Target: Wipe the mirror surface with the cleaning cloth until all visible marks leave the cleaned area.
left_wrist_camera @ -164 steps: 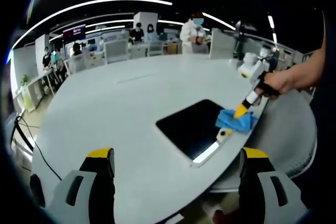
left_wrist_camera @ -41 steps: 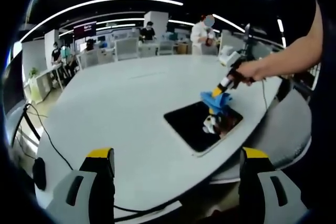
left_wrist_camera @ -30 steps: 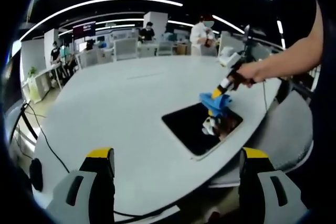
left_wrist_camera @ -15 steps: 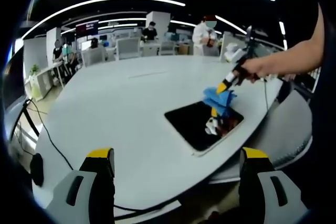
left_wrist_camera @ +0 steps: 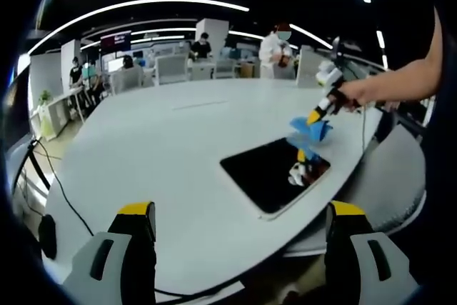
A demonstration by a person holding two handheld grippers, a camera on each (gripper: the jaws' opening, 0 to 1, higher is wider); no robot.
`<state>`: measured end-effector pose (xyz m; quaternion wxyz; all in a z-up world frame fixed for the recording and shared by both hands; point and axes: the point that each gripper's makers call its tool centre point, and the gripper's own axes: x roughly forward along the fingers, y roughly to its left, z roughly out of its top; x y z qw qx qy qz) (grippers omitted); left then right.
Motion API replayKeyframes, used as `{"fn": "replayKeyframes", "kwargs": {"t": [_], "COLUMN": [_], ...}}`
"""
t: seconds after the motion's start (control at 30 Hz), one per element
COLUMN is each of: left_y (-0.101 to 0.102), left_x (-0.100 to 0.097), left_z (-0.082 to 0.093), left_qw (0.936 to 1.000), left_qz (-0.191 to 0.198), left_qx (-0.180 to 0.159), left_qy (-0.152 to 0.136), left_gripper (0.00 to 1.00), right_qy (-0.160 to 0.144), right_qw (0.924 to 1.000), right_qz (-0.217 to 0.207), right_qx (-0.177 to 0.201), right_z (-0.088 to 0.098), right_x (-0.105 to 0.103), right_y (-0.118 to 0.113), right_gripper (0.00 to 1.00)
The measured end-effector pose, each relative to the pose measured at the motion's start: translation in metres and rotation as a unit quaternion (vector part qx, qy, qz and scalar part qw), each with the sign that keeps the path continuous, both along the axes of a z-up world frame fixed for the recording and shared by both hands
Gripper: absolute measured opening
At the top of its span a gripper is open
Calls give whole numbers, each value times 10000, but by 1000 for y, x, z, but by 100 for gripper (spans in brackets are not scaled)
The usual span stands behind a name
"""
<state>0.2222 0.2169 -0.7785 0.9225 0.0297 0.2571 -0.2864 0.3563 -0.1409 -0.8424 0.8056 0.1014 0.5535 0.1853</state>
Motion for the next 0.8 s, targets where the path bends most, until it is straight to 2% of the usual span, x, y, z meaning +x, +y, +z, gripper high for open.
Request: {"fn": "replayKeyframes", "kwargs": {"t": [0.37, 0.5, 0.6, 0.8], "left_y": [3, 10, 12, 8], "left_x": [-14, -19, -21, -19], "left_z": [0, 1, 9, 17], "left_qw": [9999, 9998, 9997, 9996], "left_qz": [122, 178, 201, 195], "left_qx": [6, 98, 157, 184], "left_qy": [29, 58, 33, -56], "left_gripper": [100, 100, 100, 100], "right_qy": [295, 237, 72, -20], "right_qw": [9993, 9995, 9995, 9995], "right_qz": [-165, -152, 45, 113], "right_qx": [-167, -158, -296, -282], "right_z": [-32, -34, -35, -34], "right_x": [-13, -13, -12, -12], "right_y": [-19, -18, -18, -18], "right_gripper": [0, 0, 0, 2]}}
